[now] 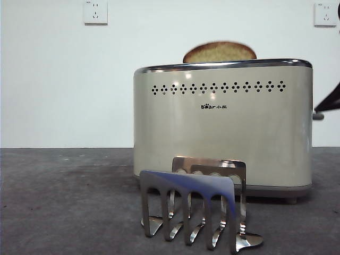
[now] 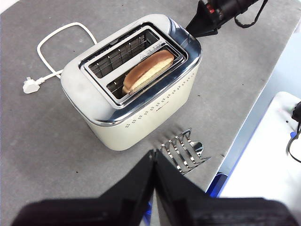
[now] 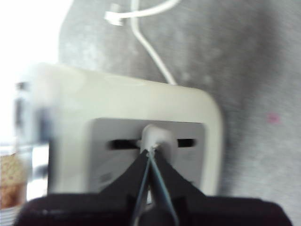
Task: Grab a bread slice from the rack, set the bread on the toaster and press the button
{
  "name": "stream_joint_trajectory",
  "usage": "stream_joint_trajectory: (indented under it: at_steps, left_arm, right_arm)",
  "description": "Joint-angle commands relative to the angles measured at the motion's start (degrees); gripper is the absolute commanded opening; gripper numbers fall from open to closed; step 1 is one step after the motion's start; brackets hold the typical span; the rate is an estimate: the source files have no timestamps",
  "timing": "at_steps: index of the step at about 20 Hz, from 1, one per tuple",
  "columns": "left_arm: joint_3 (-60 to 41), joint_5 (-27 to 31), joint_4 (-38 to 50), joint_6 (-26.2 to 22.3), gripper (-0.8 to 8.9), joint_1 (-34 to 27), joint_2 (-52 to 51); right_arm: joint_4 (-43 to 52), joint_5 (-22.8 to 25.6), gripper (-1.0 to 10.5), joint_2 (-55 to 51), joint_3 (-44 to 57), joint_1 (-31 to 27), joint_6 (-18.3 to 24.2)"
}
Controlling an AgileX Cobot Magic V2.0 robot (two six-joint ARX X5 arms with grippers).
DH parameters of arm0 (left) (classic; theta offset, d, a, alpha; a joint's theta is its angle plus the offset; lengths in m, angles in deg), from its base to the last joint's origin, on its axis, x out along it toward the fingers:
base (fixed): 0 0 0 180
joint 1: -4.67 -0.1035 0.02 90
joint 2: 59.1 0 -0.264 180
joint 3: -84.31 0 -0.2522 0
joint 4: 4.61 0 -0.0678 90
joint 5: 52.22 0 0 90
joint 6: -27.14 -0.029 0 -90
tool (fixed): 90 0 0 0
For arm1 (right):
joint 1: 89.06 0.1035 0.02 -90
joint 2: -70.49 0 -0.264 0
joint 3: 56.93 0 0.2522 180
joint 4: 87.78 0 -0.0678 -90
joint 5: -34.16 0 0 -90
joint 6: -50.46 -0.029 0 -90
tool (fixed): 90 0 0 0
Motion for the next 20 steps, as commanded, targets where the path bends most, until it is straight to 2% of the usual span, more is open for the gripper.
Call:
stream_joint_trajectory:
  at_steps: [1, 7, 10, 12, 17, 20]
  left_arm:
    - [-0.4, 0.0, 0.2, 0.5, -0.08, -0.2, -0.1]
    - [-0.4, 0.0, 0.2, 0.6, -0.04, -0.2, -0.1]
    - [-0.4, 0.0, 0.2, 0.6, -0.04, -0.2, -0.1]
    - [-0.4, 0.0, 0.2, 0.6, -0.04, -0.2, -0.1]
    - [-0.4, 0.0, 0.2, 0.6, -0.04, -0.2, 0.0]
    - [-0.4, 0.0, 0.2, 0.6, -0.04, -0.2, 0.0]
  right_arm:
    - [-0.4, -1.2, -0.1, -3.4, 0.9, 0.0, 0.6]
    - [-1.3, 0.6, -0.1, -19.8, -0.1, 0.0, -0.9]
    - [-6.8, 8.0, -0.1, -27.1, -5.4, 0.0, -0.1]
    - [-10.5, 13.1, -0.1, -29.6, -9.7, 0.0, 1.9]
    - [-20.4, 26.5, 0.0, -32.1, -24.3, 0.0, 10.6]
    - [-24.2, 31.6, 0.0, -31.7, -32.5, 0.0, 14.8]
